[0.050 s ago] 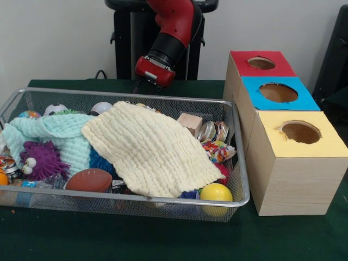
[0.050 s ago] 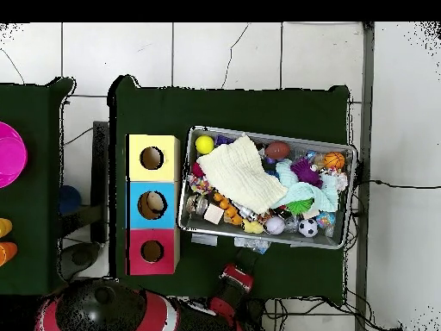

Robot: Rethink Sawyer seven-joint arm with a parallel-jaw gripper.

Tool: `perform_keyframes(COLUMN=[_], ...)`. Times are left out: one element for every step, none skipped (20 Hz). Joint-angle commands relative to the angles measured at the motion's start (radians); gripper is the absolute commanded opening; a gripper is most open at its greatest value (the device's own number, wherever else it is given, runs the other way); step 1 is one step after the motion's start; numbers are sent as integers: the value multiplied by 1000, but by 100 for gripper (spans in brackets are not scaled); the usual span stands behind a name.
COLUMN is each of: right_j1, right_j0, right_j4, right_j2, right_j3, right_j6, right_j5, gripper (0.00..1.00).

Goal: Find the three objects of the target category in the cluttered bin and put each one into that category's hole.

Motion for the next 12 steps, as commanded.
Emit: perform_keyframes(right_j1=[122,136,146,156,162,169,172,175,176,179,184,190], right_j0=[12,36,62,83,100,115,128,142,157,170,182,190], right_j4=[48,106,164,215,251,283,304,326,349,370,384,398], right_j2=[115,123,133,144,152,160,163,165,168,169,169,169], right_j3=[-22,-13,-2,4,7,7,8,9,10,12,9,6], right_j6=[120,126,129,132,134,135,135,136,134,136,141,145], right_j5=[12,-13,-33,-44,-47,-47,-41,-36,-29,-25,-21,-22], gripper=[100,100,100,100,100,100,100,100,100,100,100,100])
